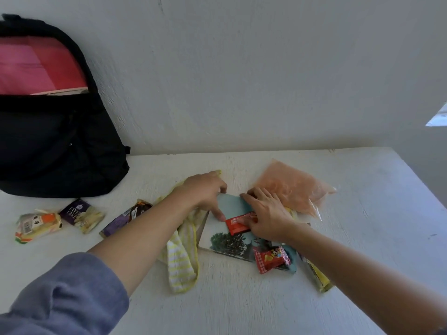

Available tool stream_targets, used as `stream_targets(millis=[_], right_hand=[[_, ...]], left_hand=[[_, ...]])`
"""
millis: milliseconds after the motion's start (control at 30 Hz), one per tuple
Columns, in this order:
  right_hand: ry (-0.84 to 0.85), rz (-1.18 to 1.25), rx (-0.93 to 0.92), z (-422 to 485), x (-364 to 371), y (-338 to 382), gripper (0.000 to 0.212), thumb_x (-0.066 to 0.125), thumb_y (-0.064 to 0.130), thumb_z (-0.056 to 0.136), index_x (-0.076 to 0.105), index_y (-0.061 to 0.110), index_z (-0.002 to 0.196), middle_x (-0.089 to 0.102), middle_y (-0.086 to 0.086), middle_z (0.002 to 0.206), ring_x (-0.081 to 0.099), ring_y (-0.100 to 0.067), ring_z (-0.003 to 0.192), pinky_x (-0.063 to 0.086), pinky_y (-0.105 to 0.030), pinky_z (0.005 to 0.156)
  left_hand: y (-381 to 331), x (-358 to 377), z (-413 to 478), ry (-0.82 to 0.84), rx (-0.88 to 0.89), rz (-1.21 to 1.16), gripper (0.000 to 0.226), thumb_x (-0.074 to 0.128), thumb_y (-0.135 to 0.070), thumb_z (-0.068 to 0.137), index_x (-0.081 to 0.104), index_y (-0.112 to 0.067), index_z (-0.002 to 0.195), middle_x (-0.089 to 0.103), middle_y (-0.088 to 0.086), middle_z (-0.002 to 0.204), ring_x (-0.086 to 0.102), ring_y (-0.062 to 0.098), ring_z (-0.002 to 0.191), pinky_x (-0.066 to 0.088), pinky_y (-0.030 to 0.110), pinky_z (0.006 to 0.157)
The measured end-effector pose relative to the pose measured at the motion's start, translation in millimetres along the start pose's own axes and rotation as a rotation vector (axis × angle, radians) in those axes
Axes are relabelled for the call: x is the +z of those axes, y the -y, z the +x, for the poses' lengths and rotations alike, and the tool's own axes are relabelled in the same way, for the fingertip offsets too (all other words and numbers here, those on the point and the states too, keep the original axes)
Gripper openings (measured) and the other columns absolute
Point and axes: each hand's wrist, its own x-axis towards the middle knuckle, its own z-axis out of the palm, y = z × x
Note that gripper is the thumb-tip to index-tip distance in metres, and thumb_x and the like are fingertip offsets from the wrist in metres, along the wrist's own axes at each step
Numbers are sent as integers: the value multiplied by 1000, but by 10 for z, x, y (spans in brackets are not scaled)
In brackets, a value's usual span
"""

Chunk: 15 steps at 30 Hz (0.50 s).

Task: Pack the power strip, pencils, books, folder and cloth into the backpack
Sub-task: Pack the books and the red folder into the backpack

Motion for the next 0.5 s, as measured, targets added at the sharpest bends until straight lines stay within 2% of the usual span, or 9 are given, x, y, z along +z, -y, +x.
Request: stream_targets(millis=[100,167,233,333,400,500], right_hand=[[-4,118,-13,-41,-37,-39,65,60,24,90,37,18,151,47,-2,140,39,-23,133,35,-42,111],[-48,183,-15,-84,-30,-46,64,60,7,85,43,17,146,52,-3,135,44,-23,127,42,-39,105],[-116,145,-53,-127,17,-50,61,58,-4,81,50,14,138,56,-5,129,50,-27,121,46,-39,97],[-206,-18,-125,-212,117,-61,49,56,-3,81,54,12,128,59,-8,121,55,-32,111,50,-44,89],[-274,-82,-133,-272,131,-54,44,57,1,83,54,12,126,59,-8,118,58,-32,105,52,-42,84],[-340,-87,-76,-328,107,-77,56,66,-5,75,55,10,128,63,-10,114,63,-32,99,55,-39,74]], left_hand=[[-27,-1,19,-6,-13,-36,79,93,-57,57,62,-23,121,48,-3,111,55,21,106,46,33,78],[-41,-32,28,47,-22,-39,81,93,-54,60,59,-20,125,45,-2,114,54,22,106,45,33,78],[-68,-78,48,123,-34,-30,83,92,-54,62,56,-17,128,44,-1,117,54,24,108,46,34,81],[-72,-82,87,244,-49,-120,75,92,-51,66,63,-13,123,54,4,123,56,23,104,51,35,84],[-7,-55,81,280,-49,-240,60,92,-46,68,67,-20,115,54,4,125,59,23,108,56,38,92],[102,-49,-27,292,-41,-569,45,90,-31,77,65,-25,114,64,1,123,64,22,113,56,38,98]])
